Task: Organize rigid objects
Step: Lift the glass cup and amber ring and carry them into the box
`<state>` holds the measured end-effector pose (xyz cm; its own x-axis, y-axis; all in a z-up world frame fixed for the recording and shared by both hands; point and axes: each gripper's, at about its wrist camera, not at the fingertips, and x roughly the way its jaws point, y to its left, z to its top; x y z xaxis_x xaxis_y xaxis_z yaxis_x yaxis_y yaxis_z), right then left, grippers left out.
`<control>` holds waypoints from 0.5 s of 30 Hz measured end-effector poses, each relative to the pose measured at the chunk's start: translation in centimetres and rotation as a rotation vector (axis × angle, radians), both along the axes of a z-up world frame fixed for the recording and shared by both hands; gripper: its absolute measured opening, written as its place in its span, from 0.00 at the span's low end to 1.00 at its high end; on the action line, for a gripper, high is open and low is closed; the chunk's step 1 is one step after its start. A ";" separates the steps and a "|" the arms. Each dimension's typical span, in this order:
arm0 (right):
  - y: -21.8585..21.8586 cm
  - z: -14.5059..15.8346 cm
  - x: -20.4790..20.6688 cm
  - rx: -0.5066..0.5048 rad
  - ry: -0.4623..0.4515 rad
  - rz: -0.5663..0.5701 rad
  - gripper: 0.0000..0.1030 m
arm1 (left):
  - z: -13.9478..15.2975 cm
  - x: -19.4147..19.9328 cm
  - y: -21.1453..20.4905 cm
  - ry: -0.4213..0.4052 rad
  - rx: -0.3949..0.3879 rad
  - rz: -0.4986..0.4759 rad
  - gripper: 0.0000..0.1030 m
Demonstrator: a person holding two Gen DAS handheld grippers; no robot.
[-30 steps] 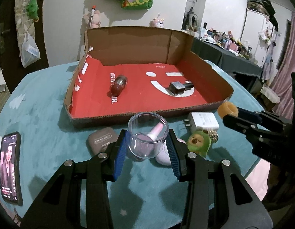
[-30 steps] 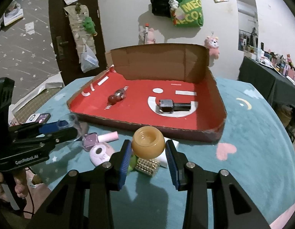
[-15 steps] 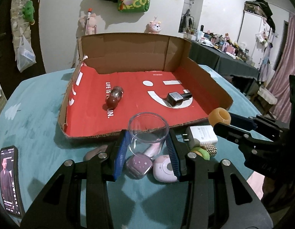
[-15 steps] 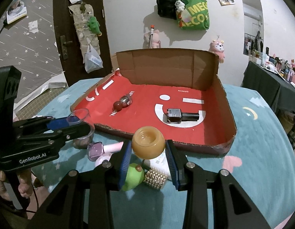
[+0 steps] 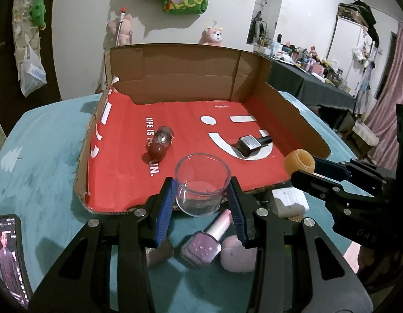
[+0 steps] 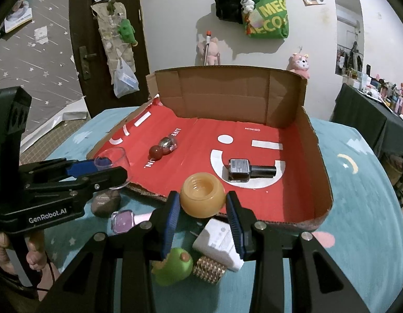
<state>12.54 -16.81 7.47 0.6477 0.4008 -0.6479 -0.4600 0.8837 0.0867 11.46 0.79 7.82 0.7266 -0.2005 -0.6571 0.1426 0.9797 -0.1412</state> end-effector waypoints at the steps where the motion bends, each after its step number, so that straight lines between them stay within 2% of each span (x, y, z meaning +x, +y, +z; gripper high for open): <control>1: 0.1 0.0 0.2 -0.001 0.002 -0.001 0.38 | -0.1 0.2 0.1 0.002 -0.001 0.000 0.37; 15: 1.3 -1.0 3.4 -0.023 0.050 0.003 0.38 | -1.4 3.8 1.6 0.057 -0.025 0.007 0.37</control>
<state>15.98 -15.55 6.48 0.6133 0.3873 -0.6883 -0.4582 0.8843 0.0893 15.27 2.35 6.42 0.6897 -0.2123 -0.6922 0.1268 0.9767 -0.1733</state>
